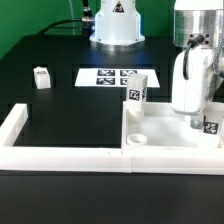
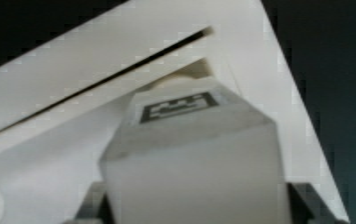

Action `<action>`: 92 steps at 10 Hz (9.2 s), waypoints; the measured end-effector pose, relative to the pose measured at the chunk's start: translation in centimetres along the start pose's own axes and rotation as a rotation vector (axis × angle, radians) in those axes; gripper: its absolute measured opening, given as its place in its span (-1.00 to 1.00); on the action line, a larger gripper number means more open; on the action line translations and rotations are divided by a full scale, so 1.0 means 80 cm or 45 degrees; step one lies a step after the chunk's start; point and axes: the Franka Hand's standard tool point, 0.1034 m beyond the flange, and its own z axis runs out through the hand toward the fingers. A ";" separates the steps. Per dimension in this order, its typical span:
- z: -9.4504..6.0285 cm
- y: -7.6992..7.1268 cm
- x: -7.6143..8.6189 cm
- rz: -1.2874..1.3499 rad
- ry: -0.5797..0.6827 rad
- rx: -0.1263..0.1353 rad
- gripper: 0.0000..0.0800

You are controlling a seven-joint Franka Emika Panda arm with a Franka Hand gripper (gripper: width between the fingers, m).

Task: Assemble square table

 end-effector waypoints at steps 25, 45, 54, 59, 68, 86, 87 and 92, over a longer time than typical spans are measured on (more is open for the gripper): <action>-0.074 0.010 0.233 -1.406 0.074 0.156 0.62; -0.067 0.044 0.358 -2.218 -0.010 0.021 0.62; -0.043 0.076 0.374 -3.125 -0.073 -0.253 0.62; -0.039 0.088 0.377 -3.084 -0.107 -0.363 0.62; -0.028 0.128 0.435 -2.915 -0.576 -1.133 0.62; 0.000 0.151 0.491 -2.784 -0.669 -1.588 -0.28; 0.000 0.151 0.491 -2.784 -0.669 -1.588 -0.28; -0.071 0.077 0.420 -2.861 -0.655 -1.537 -0.28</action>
Offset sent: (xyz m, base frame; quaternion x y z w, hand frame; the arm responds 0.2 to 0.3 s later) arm 0.0000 0.0000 0.0000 0.0000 0.0000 0.0000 1.0000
